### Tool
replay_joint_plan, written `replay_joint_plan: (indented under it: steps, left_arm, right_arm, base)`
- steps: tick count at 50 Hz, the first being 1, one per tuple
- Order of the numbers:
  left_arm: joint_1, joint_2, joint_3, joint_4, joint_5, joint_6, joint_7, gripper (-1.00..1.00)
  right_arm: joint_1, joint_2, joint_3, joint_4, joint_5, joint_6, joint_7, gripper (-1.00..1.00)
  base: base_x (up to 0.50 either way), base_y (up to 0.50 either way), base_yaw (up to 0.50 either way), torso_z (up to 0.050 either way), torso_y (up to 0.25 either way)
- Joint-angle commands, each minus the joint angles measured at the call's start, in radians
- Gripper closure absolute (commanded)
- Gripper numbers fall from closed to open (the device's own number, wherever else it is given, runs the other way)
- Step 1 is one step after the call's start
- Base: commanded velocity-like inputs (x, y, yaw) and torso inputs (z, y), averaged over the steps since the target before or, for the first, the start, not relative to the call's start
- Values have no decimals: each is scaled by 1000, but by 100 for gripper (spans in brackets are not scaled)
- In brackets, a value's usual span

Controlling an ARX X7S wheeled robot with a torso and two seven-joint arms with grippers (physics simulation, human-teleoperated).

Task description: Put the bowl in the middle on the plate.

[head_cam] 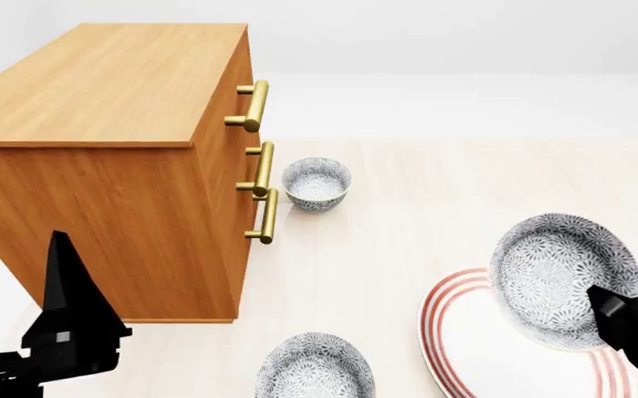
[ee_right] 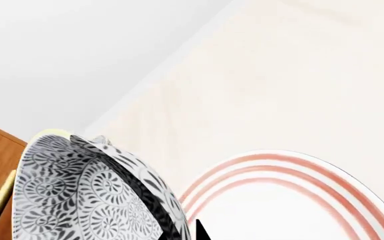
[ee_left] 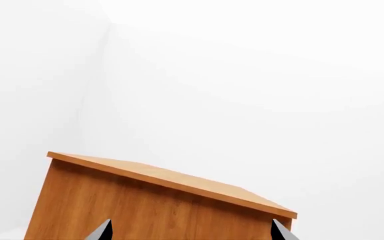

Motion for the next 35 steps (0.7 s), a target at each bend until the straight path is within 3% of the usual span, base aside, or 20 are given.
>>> replay_joint_plan:
  steps: [1,35]
  left_arm:
    - [4,-1,2,0,1,4,-2,-100]
    - [-1,-8,7,-2,1,5,-9,-100]
  right_arm:
    - [58,-1,4,7,-11,15,-30,100]
    - [9,-67,-33,63,12,-12,-76,100]
  base:
    - [0,0,0,0,0]
    - [0,0,0,0,0]
